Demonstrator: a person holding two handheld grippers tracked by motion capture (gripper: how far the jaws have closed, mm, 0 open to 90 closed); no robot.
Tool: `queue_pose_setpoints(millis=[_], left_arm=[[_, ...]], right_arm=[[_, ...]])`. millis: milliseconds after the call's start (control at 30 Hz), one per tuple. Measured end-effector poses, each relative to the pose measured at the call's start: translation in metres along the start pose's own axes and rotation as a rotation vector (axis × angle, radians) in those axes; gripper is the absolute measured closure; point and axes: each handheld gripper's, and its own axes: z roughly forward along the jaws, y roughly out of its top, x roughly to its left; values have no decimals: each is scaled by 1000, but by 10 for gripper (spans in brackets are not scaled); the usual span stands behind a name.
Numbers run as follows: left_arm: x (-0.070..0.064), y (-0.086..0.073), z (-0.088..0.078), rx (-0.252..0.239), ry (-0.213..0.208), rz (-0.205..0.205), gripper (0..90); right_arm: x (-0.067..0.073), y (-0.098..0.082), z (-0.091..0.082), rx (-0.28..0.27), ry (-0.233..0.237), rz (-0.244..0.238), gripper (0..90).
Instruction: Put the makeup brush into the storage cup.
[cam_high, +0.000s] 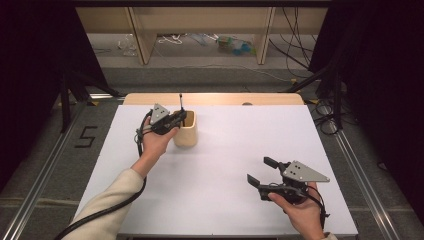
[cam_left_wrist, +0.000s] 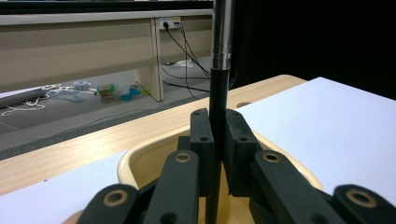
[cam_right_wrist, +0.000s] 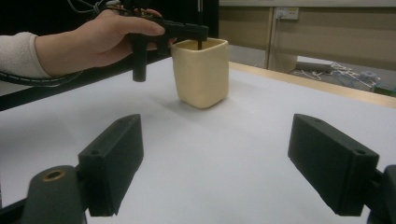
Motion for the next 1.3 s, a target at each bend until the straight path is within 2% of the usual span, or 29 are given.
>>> queue_pose_setpoints(millis=[267,467,500,567,600,633,733,800,867,900,933,967,1100,1167,1200,1233,1267,1300], left_arm=[[2,0,0,2,-1,6,834],[2,1,-1,2,-1,-20,819],[1,2,-1,1,-8,-47,795],[1,6,-2,-16,-10,-83,637],[2,8,-3,-22,-12,-79,564],[1,10,-4,-28,-18,-97,496],[0,17,-5,-52,-10,-79,254],[1,19,-6,-58,1,-50,152],[0,21,-7,-56,10,-29,126],[-1,21,-7,-51,18,-37,101],[0,21,-8,-47,20,-9,89],[0,21,-9,-45,21,-7,88],[-1,20,-12,-37,44,-35,49],[1,20,-14,-31,47,-21,44],[0,20,-15,-30,54,-40,39],[1,20,-17,-31,53,-41,37],[2,20,-18,-30,50,-24,35],[2,20,-20,-27,47,-26,35]], right_arm=[[0,0,0,0,0,0,194],[0,0,-1,5,-4,-2,193],[0,0,-1,5,-4,-3,193],[0,0,-1,4,-4,-5,192],[0,0,-1,5,-4,-4,192],[0,0,-1,6,-4,-4,192],[0,0,-1,6,-4,-4,192],[0,0,-1,5,-4,-6,192],[0,0,-1,4,-4,-7,192],[1,0,1,-15,7,2,192],[1,0,1,-15,7,3,192],[1,0,1,-15,7,3,192],[0,1,0,-3,-2,-4,192],[0,1,-1,5,-5,-5,191],[0,1,-1,6,-5,-5,191],[0,1,-1,5,-5,-8,191],[0,1,-1,5,-4,-7,191],[1,0,1,-14,6,3,190]])
